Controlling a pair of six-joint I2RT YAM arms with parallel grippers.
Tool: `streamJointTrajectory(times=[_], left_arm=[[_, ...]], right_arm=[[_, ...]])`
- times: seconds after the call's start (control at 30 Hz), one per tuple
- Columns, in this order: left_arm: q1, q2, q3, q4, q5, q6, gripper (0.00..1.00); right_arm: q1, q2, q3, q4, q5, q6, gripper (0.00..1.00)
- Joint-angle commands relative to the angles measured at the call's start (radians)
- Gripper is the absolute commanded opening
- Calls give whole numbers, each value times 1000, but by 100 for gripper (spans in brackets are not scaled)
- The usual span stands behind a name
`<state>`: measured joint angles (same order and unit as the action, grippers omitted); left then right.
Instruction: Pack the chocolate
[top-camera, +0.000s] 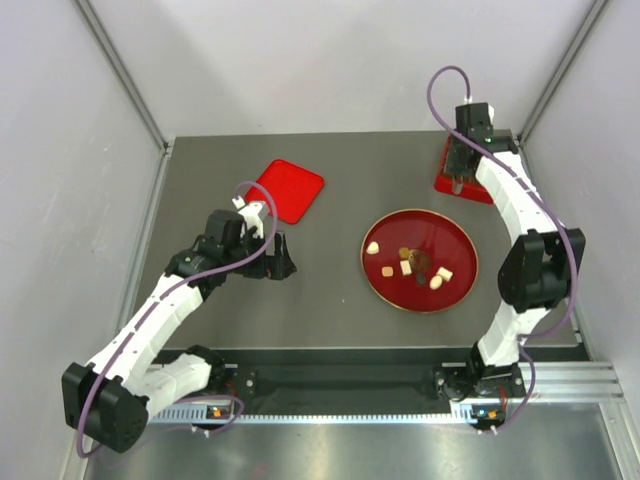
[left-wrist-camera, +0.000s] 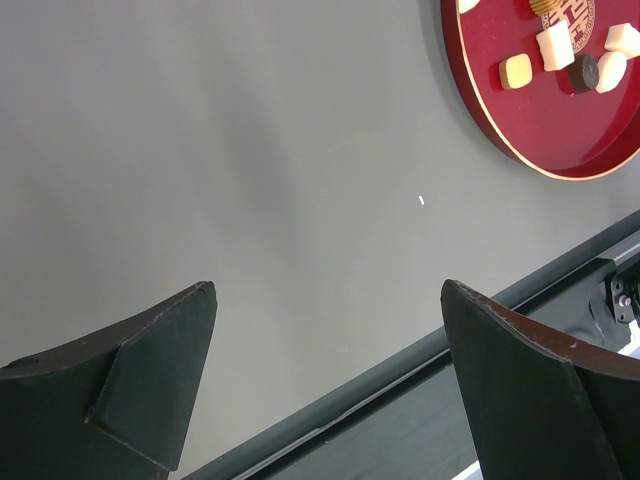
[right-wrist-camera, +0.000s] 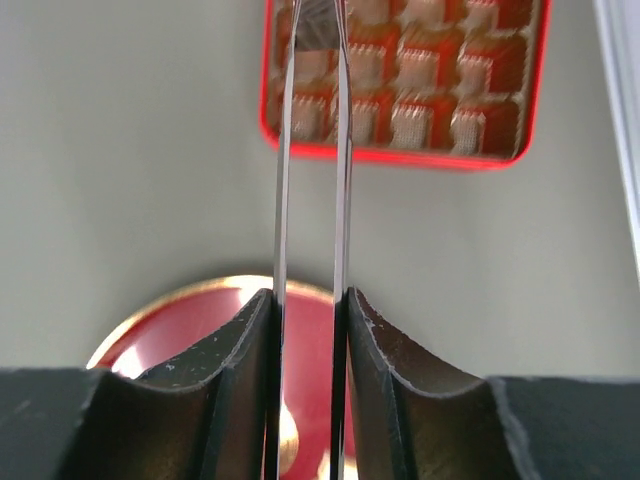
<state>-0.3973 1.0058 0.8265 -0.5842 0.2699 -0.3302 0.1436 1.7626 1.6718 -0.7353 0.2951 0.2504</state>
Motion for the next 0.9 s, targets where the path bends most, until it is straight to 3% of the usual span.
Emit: streamJointTrajectory(times=[0.0,0.53,0.87], left_arm=[[-3,-13,-7,30,6,6,99],[-3,5,-1,24,-8,10,99],[-3,14,0,21,-20,10,99]], right_arm=[[-38,37,115,105,16,-20,32],[-101,212,195,270,-68,-53,33],[-102,267,206,287,-74,-43,33]])
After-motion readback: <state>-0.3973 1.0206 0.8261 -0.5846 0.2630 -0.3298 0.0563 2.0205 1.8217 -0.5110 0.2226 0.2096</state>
